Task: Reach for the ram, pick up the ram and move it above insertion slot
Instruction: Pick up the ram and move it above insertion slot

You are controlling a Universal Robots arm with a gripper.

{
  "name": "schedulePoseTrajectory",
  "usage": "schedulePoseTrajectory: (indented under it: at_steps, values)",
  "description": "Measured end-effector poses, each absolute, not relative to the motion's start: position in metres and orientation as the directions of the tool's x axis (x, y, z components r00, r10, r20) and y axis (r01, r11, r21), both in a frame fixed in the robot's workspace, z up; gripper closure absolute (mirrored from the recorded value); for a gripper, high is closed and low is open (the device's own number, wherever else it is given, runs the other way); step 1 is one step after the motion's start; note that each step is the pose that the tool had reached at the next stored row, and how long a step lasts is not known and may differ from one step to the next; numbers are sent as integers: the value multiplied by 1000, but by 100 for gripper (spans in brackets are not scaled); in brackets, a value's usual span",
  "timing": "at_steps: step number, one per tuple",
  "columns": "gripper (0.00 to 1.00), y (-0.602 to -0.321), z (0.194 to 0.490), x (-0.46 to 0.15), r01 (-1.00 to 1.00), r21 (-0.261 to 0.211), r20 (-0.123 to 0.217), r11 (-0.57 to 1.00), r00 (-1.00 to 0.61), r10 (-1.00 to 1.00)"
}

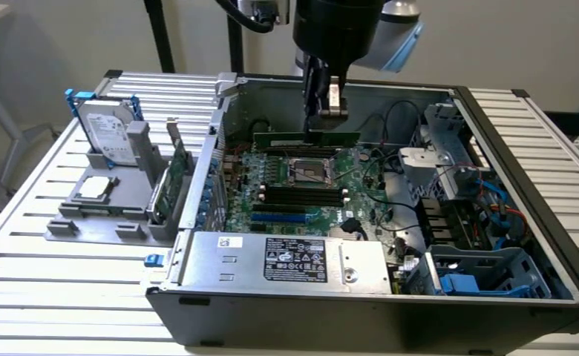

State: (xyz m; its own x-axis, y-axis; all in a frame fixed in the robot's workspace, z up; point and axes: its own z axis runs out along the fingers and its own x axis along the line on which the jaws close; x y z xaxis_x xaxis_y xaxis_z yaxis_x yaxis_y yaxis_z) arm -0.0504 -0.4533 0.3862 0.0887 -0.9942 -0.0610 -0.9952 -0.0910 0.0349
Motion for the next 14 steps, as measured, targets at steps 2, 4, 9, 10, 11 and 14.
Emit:
schedulePoseTrajectory:
  at_steps: [2, 4, 9, 10, 11, 14]
  values:
    - [87, -452, 386, -50, -996, 35, -61, -79, 77, -995]
    - [87, -452, 385, -50, -998, 35, -61, -58, 56, -997]
    - [87, -451, 384, -50, -999, 35, -61, -15, 12, -998]
    - [87, -451, 384, -50, -999, 35, -61, -12, 10, -998]
    - [87, -449, 384, -50, -999, 35, -61, -10, 8, -998]
    - [87, -446, 384, -50, -999, 35, -58, -9, 7, -998]
